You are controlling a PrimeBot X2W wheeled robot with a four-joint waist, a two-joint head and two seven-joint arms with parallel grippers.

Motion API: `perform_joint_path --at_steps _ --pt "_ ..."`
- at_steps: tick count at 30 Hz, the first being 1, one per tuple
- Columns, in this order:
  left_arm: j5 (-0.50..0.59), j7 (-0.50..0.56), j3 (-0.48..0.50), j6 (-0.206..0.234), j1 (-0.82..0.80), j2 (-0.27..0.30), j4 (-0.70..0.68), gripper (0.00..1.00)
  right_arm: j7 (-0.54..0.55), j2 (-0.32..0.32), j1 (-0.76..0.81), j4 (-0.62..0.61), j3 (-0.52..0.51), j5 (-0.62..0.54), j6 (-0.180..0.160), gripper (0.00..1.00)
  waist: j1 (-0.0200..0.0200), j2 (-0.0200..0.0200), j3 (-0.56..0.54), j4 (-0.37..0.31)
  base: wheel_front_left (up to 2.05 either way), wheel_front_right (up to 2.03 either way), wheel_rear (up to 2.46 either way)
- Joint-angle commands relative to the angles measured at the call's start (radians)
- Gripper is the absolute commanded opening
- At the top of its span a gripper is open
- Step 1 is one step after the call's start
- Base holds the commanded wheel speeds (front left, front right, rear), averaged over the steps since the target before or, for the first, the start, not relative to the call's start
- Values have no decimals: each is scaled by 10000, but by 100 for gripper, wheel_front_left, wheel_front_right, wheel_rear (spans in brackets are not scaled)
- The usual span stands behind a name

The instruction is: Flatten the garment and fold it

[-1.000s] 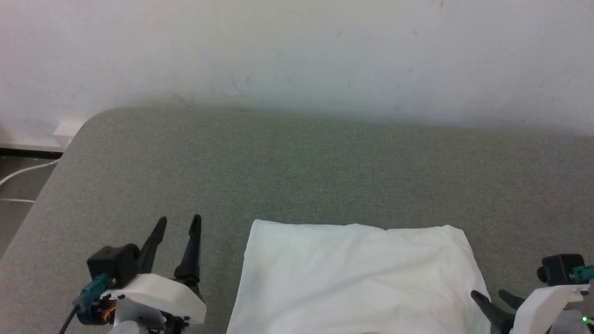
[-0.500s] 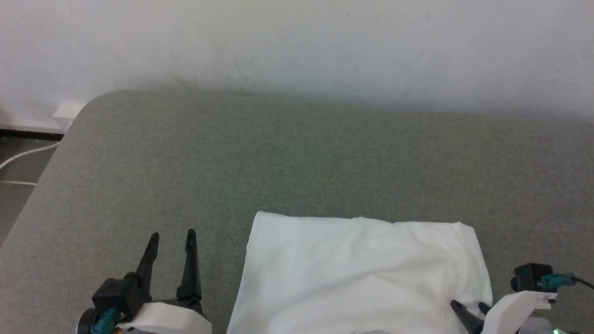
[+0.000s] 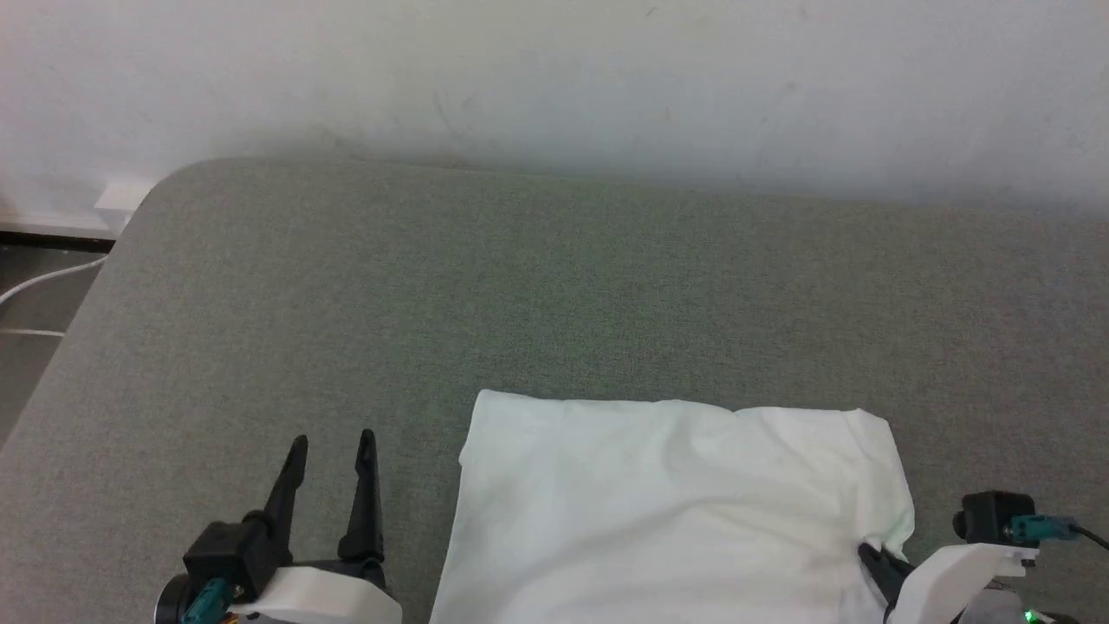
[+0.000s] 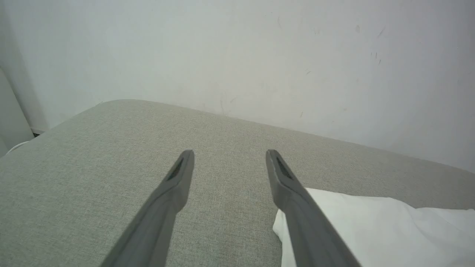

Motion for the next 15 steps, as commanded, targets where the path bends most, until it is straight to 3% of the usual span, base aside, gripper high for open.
perform_joint_path --at_steps 1,10,15 --pt "110 -47 173 -120 -94 -68 40 100 -101 97 80 388 -47 -47 -38 0 0 -1 -107 -81 0 0 0" --pt "419 -47 629 -569 106 -408 132 100 -576 -902 -128 23 -2240 -503 -38 0 0 -1 -422 -401 0 0 0" --pt "523 -47 739 -738 169 -554 219 100 -548 -955 -170 -386 -2701 -546 -38 0 0 -1 -504 -531 0 0 0"
